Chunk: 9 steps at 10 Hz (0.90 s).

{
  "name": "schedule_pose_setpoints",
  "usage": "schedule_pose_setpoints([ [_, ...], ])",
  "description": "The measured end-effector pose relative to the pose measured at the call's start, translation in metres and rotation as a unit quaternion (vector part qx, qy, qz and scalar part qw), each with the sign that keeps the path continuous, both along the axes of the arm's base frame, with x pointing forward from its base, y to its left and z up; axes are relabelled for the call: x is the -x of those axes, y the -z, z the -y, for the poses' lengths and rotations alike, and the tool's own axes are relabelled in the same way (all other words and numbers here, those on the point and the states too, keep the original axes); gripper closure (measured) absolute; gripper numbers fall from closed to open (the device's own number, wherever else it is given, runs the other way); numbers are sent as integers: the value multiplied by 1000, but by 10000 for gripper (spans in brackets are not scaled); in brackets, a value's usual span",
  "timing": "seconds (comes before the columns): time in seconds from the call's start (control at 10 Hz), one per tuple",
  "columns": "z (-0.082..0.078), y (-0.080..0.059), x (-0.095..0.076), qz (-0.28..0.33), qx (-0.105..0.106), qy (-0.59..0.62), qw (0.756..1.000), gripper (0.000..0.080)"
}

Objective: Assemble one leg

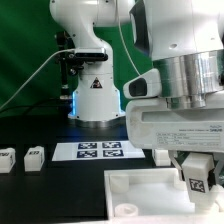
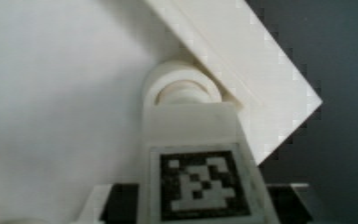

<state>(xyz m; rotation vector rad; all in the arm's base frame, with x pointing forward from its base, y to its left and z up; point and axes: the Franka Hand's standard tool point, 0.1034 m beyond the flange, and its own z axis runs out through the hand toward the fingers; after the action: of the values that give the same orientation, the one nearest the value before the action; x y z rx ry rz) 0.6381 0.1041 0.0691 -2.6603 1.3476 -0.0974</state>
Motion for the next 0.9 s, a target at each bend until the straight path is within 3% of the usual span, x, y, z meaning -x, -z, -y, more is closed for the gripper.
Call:
schedule_pose_setpoints([
  [0.3, 1, 0, 5, -20, -16, 185, 982, 512],
  [0.6, -20, 5, 13, -48, -29, 330, 942, 517],
  [0.9, -27, 8, 15, -59, -45, 433, 898, 522],
])
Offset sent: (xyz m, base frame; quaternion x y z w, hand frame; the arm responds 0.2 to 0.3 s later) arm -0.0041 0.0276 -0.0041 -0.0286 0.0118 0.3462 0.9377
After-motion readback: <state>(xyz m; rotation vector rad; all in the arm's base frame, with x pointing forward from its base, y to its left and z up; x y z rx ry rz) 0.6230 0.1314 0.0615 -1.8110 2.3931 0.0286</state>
